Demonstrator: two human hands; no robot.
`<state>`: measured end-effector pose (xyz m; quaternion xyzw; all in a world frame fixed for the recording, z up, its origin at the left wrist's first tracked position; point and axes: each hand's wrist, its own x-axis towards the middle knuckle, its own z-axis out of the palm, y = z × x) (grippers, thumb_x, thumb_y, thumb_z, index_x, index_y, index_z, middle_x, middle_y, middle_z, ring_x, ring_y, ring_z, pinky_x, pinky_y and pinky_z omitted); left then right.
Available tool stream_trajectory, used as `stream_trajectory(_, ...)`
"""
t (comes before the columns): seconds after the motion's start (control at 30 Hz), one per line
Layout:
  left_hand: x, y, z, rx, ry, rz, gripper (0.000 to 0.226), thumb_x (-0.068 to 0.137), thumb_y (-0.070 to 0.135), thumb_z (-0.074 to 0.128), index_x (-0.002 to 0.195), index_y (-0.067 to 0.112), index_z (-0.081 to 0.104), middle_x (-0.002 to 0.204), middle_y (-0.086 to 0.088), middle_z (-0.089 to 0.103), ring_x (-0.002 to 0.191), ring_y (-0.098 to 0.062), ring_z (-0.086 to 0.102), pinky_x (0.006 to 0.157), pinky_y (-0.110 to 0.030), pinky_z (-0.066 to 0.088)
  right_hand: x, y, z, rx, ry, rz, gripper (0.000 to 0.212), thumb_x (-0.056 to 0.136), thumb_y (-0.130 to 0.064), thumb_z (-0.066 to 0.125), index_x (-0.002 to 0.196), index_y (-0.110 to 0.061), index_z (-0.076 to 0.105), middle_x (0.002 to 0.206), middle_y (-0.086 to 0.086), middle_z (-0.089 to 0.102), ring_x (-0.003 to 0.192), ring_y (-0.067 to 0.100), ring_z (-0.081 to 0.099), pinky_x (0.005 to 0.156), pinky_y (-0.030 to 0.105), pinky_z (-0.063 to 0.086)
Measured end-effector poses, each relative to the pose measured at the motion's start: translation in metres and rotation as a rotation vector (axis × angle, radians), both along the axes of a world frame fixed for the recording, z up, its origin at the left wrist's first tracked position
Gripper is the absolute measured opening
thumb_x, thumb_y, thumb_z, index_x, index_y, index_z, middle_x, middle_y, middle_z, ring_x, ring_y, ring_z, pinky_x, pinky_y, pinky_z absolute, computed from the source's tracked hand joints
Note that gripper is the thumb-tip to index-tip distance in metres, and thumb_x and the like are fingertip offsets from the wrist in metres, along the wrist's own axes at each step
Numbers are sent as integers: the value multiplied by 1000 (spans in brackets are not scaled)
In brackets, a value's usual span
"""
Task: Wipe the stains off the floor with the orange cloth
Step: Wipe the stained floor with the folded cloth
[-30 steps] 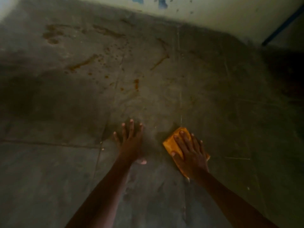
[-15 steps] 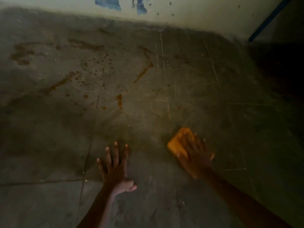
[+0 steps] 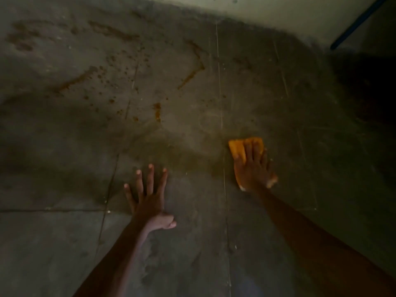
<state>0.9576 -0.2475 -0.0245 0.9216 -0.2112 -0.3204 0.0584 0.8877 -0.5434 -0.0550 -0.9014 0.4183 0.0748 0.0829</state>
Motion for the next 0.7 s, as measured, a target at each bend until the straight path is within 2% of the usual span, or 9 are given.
stream_trajectory(0.07, 0, 0, -2, 0, -15, -11, 150, 51, 51, 82, 144, 36, -34, 141, -1, -56, 132, -34, -48, 110, -66, -17, 59, 21, 2, 76, -73, -123, 69, 99, -61, 18, 158, -29, 4, 168, 4, -1, 152, 38, -2, 120, 60, 3)
stream_trajectory(0.1, 0, 0, -3, 3, -21, -17, 150, 51, 51, 82, 144, 36, -34, 142, -1, -55, 133, -34, -47, 110, -66, -16, 85, 35, 5, 111, -93, -63, 69, 99, -60, 20, 158, -27, 4, 168, 4, 0, 152, 40, -3, 120, 60, 2)
stream_trajectory(0.17, 1, 2, -4, -2, -29, -10, 149, 49, 52, 82, 145, 36, -32, 145, -2, -52, 135, -34, -45, 111, -67, -14, 105, 64, 4, 77, -85, 249, 69, 99, -60, 24, 158, -29, 6, 168, 3, 2, 151, 41, 4, 120, 58, 7)
stream_trajectory(0.27, -1, 3, 5, -32, -26, -19, 149, 47, 53, 82, 147, 37, -28, 149, -2, -47, 138, -34, -40, 112, -65, -13, 47, 98, 3, -15, -62, 593, 66, 98, -62, 26, 157, -34, 16, 167, -4, 10, 150, 35, 17, 117, 53, 26)
stream_trajectory(0.37, 9, 21, 20, -85, -37, -15, 147, 46, 61, 82, 148, 40, -20, 158, 5, -31, 146, -28, -26, 117, -61, -4, -27, 101, 9, 15, -45, 564, 64, 95, -63, 25, 154, -39, 22, 165, -10, 11, 150, 32, 24, 113, 55, 33)
stream_trajectory(0.43, 24, 48, 23, -61, -86, 65, 145, 47, 65, 81, 150, 37, -17, 161, 6, -23, 148, -26, -21, 117, -62, -1, -17, 83, 6, 6, -9, 498, 65, 95, -61, 24, 154, -36, 24, 165, -6, 16, 148, 36, 26, 113, 59, 31)
stream_trajectory(0.57, 36, 80, 4, -25, -90, 171, 144, 45, 71, 76, 148, 40, -20, 154, 14, -37, 143, -26, -34, 108, -71, -13, 81, 96, 3, 72, -43, 125, 67, 99, -61, 21, 158, -33, 4, 168, 0, -3, 153, 36, -1, 121, 58, 3)
stream_trajectory(0.63, 36, 74, 1, -23, -76, 173, 143, 49, 67, 76, 147, 40, -25, 150, 14, -43, 139, -27, -41, 106, -72, -17, 118, 120, 2, 75, -83, 190, 67, 100, -59, 23, 158, -31, 4, 168, 1, -5, 152, 38, -5, 121, 58, -2)
stream_trajectory(0.7, 38, 70, 1, -19, -34, 177, 144, 51, 65, 77, 146, 40, -28, 148, 13, -47, 137, -29, -43, 105, -71, -18, 115, 149, 2, 37, -85, 438, 67, 99, -59, 25, 158, -32, 6, 168, 0, 0, 152, 39, -1, 121, 58, 4)
